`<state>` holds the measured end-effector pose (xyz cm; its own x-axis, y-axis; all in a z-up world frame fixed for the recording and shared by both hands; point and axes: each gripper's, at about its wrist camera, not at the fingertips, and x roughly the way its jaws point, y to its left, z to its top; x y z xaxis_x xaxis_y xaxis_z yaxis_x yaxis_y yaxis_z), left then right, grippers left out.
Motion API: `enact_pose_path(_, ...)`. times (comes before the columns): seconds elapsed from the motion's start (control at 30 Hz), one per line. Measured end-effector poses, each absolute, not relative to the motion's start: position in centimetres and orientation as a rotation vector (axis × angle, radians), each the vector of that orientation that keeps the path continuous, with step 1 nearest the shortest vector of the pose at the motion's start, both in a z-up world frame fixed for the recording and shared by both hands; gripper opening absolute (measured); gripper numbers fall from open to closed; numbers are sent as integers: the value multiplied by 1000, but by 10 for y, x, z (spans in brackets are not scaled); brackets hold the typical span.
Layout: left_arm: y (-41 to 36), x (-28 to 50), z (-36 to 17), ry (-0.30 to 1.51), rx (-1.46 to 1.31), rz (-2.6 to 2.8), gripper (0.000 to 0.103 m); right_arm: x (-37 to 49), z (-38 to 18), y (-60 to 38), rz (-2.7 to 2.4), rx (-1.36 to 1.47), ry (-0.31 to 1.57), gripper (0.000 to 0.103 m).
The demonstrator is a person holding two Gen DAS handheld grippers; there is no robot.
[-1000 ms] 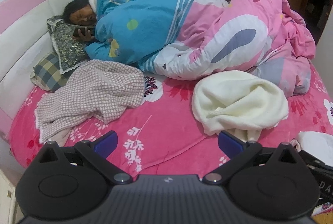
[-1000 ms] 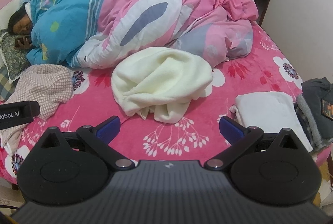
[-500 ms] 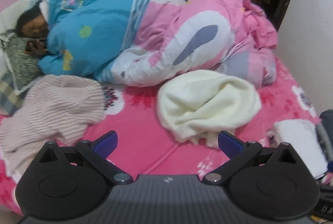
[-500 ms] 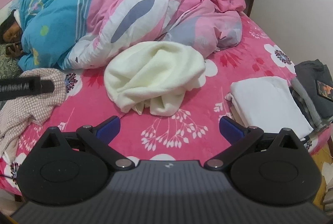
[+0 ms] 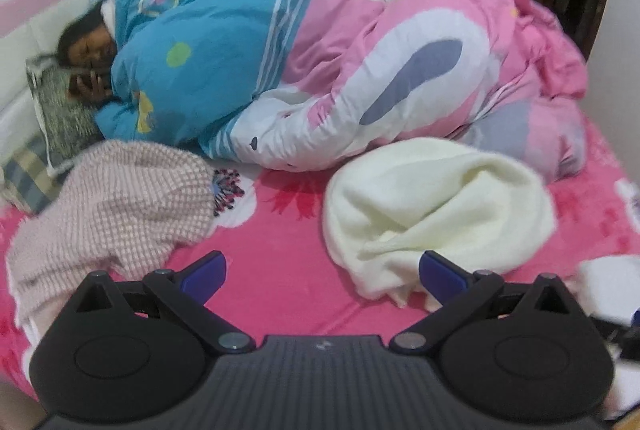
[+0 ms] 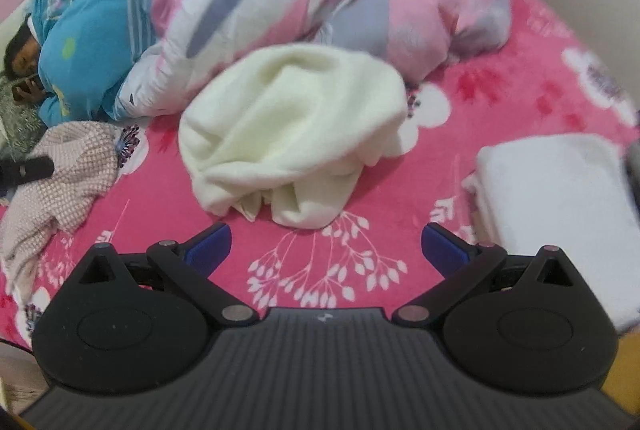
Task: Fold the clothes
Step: 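Grasp the cream fleece edge with the left gripper while the right gripper grasps another edge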
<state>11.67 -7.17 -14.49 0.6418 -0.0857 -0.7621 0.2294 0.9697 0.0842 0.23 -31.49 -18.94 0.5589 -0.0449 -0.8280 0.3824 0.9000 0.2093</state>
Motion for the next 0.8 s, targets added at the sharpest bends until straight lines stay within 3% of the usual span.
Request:
enact_pose_path(0.23,-148,134,-240,833,422,-347,85,58,-264,-392,-116,607,882,100)
enact_pose_path(0.4,-189,146,-294,752,574,-469,89,89,-304,-431,-70,893,835,98)
enact_pose_path(0.47,-201,153,-314,730,639,-503,93,100,-319,-438,-47,979,844,91)
enact_pose_path(0.53,-209,160,-331,721,694,-533,93,111,-331,-441,-9,1064,853,72)
enact_pose_path(0.57,-212,163,-337,720,712,-543,88,115,-334,-441,18,1098,857,59)
enact_pose_path(0.6,-213,167,-342,722,723,-550,83,118,-335,-439,41,1120,856,54)
enact_pose_path(0.67,-213,172,-343,725,710,-545,60,125,-334,-438,76,1140,848,44)
enact_pose_path(0.7,-212,174,-341,726,691,-539,56,129,-333,-437,86,1140,850,39)
enact_pose_path(0.77,-207,179,-335,728,636,-529,31,138,-339,-437,83,1163,872,29)
enact_pose_path(0.8,-205,181,-332,733,609,-523,27,142,-342,-439,85,1197,870,16)
